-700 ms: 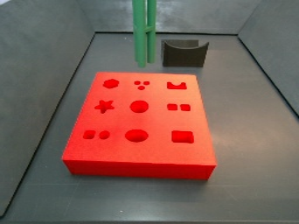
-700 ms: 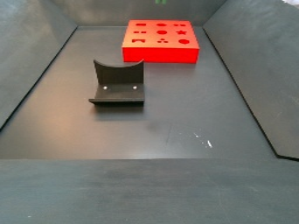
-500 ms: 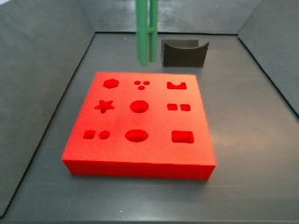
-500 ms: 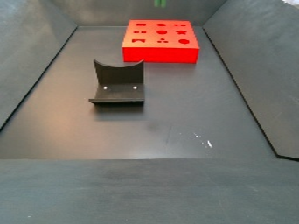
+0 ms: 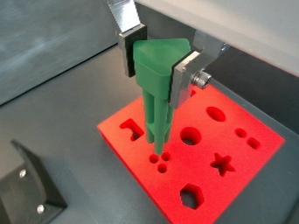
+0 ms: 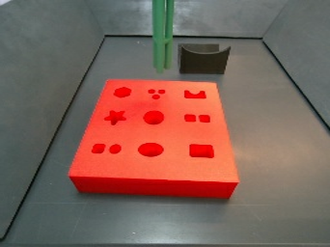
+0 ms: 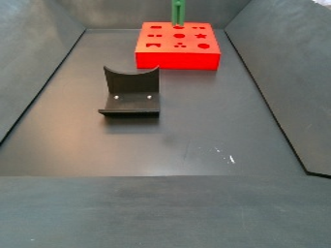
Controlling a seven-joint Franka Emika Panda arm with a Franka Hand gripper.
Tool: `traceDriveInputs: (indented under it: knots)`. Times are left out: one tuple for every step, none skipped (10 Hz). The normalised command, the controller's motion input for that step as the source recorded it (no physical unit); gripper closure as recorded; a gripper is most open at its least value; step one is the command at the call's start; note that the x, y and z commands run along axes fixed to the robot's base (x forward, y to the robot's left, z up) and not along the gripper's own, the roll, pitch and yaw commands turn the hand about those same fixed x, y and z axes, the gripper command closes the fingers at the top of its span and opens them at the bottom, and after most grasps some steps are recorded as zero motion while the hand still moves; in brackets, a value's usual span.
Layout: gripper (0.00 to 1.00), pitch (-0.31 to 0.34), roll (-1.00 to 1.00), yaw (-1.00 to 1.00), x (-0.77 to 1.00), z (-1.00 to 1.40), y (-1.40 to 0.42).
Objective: Insert the 3 prong object.
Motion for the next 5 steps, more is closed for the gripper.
traceDriveInputs:
  knots:
    - [1.00, -0.174, 0.01, 0.79, 0.02, -0.48, 0.00]
    - [1.00, -0.156, 0.07, 0.75, 0.00, -0.45, 0.00]
    - [1.00, -0.100, 0.00, 0.45, 0.00, -0.34, 0.00]
    - [1.00, -0.061, 0.00, 0.21, 0.00, -0.24, 0.00]
    - [1.00, -0.009, 0.00, 0.00, -0.07, -0.15, 0.00]
